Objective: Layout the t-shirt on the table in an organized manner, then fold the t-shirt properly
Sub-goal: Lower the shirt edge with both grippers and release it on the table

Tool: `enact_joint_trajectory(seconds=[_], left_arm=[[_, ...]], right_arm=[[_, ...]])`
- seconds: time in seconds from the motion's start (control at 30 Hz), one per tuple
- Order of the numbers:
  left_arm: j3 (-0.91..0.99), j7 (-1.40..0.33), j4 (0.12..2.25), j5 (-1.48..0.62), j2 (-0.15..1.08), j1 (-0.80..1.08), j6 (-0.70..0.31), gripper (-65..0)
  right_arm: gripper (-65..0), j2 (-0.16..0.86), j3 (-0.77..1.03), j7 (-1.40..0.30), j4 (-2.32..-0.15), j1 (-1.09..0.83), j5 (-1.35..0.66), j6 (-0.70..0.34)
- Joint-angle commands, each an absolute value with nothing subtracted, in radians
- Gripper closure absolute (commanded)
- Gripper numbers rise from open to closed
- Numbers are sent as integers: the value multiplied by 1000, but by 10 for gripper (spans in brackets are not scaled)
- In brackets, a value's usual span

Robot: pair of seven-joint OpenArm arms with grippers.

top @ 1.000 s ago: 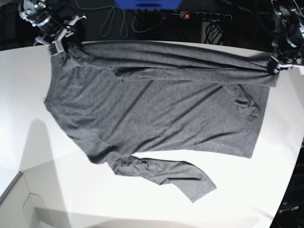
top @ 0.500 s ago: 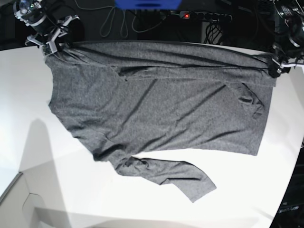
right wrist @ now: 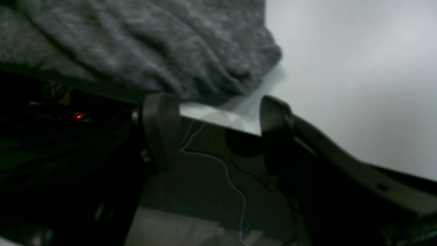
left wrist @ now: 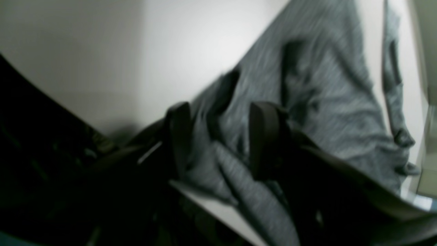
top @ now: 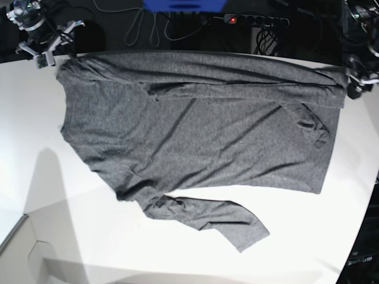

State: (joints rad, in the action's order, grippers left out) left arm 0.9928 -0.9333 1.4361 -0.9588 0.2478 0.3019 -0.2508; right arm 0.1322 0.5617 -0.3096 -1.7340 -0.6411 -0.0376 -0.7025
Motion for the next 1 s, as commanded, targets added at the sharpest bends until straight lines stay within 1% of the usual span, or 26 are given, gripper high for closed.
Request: enact_joint_trajectory(seconds=[0.0,0.1,0.23,0.4,0.53,0.7,0.83,0.97], left_arm=[[1001,-924,1468,-981,265,298,-255,-275],[1015,-923,1503,-980,269,286,-255,-275],[1007,-923,1531,-970,268,197,-254,-275],[918,-912,1518,-958,263,82,-245,-275],[874,-909,1431,-826,260,-12,-245,-275],[880,-909,1322,-638,208,-113,-249,-275],[874,-906,1297,-582,176,-151,-252,-275],[872,-855,1297,-538,151,-160,-252,-273]], right_arm=[[-381,142,585,-286,-1751,-642,-51,-698],[-381,142,616,-289,-1750,-610,-51,-698],[-381,140,647,-294,-1750,-550,-50,-698],[-381,140,639,-294,-1750,-538,-47,-698],[-381,140,616,-294,-1750,-538,-45,-698],[-381,133,613,-294,-1747,-538,-45,-698],[-381,130,613,-294,-1745,-538,-45,-698],[-381,128,613,-294,-1745,-538,-44,-698]])
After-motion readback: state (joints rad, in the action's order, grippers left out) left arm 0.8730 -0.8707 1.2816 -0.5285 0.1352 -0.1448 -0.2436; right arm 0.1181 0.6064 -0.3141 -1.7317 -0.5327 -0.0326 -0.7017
